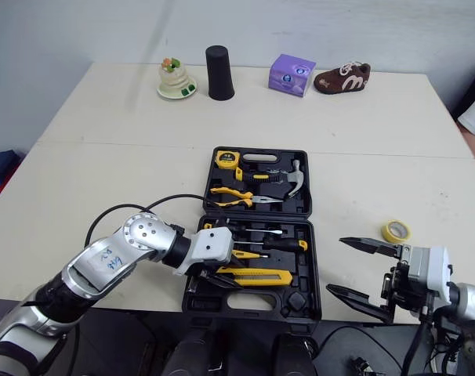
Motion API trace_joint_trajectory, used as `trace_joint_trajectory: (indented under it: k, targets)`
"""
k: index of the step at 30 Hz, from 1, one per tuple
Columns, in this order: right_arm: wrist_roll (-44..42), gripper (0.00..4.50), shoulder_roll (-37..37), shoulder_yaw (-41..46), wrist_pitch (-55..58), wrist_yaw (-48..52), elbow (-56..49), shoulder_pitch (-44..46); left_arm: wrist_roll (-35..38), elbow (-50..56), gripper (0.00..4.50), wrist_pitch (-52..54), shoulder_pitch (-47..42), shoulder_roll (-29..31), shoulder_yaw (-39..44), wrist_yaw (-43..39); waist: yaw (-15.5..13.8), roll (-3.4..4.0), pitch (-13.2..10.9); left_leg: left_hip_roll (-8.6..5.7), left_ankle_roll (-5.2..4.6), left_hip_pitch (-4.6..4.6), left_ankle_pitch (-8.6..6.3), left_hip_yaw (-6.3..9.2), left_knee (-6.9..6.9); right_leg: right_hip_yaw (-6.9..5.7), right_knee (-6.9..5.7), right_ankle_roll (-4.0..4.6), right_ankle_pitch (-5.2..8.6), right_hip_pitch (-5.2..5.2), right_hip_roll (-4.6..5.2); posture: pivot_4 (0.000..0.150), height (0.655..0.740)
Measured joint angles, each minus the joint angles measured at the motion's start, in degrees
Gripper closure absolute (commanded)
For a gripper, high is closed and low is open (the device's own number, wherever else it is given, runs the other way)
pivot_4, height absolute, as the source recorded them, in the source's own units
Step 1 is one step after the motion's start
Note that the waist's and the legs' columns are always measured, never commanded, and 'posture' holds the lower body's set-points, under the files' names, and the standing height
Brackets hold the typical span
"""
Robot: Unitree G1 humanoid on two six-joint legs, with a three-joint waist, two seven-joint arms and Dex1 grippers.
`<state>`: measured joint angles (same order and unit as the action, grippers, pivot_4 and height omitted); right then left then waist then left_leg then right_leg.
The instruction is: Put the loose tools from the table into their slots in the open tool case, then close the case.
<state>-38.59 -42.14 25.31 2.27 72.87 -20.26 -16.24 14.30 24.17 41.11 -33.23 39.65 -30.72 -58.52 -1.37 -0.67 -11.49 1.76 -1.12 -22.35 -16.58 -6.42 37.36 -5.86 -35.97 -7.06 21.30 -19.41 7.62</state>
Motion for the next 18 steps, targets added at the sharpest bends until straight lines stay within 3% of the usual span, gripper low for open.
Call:
trace_joint_trajectory:
  k: [1,3,8,18]
  targets:
    - [0.0,0.0,0.0,0.0,0.2,-0.1,0.0,0.1,-0.2,0.0,3.26,0.1,0.0,-0.1,0.0,0.0,0.0,0.0,0.0,0.0,-0.01,0.0,0.01,0.01,0.0,0.0,0.0,0.0,0.0,0.01,0.0,0.15,0.74]
    - [0.0,0.0,0.0,-0.1,0.5,-0.4,0.0,0.5,-0.3,0.0,2.24,0.2,-0.1,-0.3,0.0,0.1,0.0,0.0,0.0,-0.01,-0.03,0.0,0.02,0.01,0.03,0.0,-0.01,0.0,0.0,0.02,0.02,0.15,0.74]
    - [0.0,0.0,0.0,-0.3,1.6,-1.2,0.0,2.1,-1.2,-0.2,0.2,-0.5,-0.5,-1.6,0.9,0.3,0.0,0.0,0.0,-0.02,-0.04,-0.02,0.02,0.04,0.04,-0.01,-0.01,0.0,0.0,0.03,0.02,0.15,0.74]
    - [0.1,0.0,0.0,-0.5,2.3,-1.6,0.0,2.8,1.5,-0.8,0.2,-9.2,1.3,-5.5,5.1,-2.6,0.0,0.01,0.0,-0.03,-0.06,-0.06,0.03,0.07,0.18,-0.04,-0.09,0.0,0.0,0.04,0.05,0.15,0.74]
